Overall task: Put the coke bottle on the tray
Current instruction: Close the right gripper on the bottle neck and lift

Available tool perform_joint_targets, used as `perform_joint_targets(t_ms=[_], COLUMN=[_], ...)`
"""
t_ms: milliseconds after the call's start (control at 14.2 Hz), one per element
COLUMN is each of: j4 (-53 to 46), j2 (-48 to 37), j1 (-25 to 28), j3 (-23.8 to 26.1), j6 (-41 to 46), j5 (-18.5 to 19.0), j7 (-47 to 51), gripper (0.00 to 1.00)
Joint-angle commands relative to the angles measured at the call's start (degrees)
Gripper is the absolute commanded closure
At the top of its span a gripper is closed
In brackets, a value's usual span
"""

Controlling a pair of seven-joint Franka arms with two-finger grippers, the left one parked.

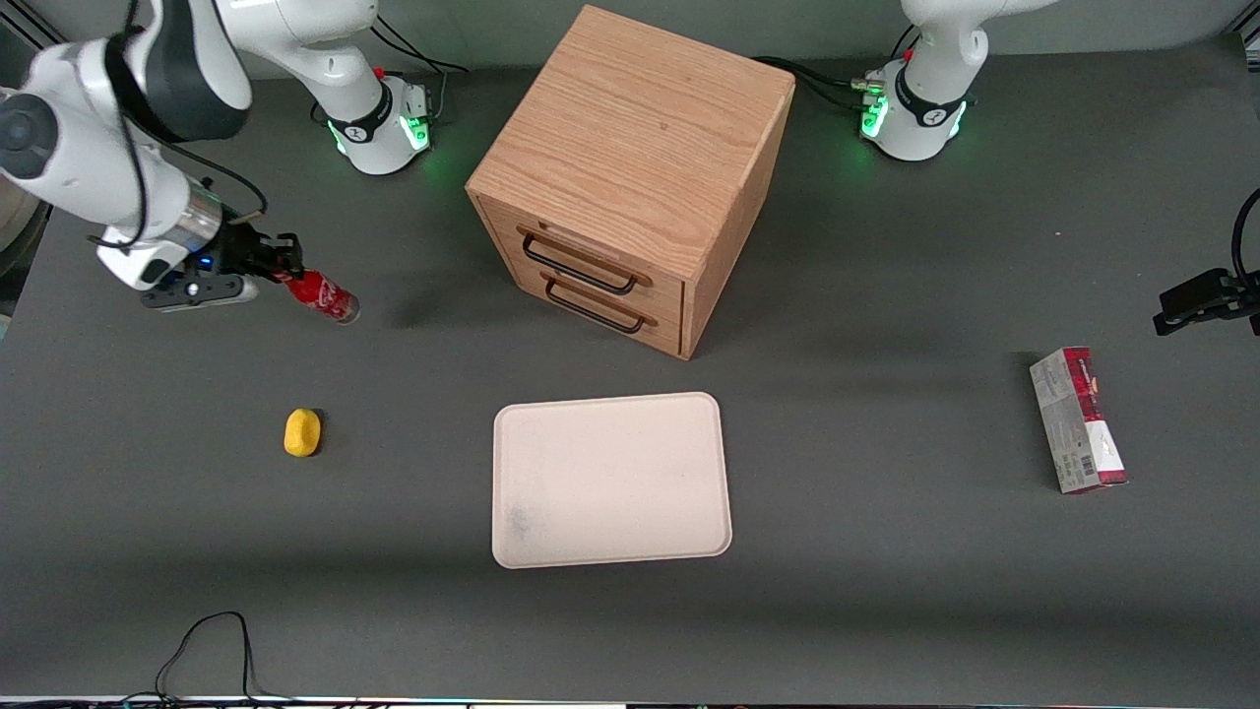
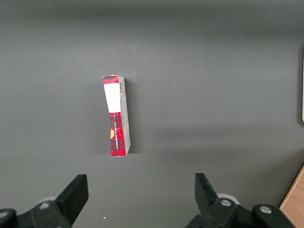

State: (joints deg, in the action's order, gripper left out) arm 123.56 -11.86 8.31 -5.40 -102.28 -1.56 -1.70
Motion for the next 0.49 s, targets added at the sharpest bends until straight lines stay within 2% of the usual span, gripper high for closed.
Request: perform_joint_targets(t_ms=[0, 424], j4=[-17.7, -39.69], j2=[9.12, 19.05], j1=[-0.14, -0.23], j3=[-0.14, -0.05], j6=[11.63, 23.95], j5=[-0.19, -0.28], j7=[0.11, 4.51], gripper=[1.0, 1.0])
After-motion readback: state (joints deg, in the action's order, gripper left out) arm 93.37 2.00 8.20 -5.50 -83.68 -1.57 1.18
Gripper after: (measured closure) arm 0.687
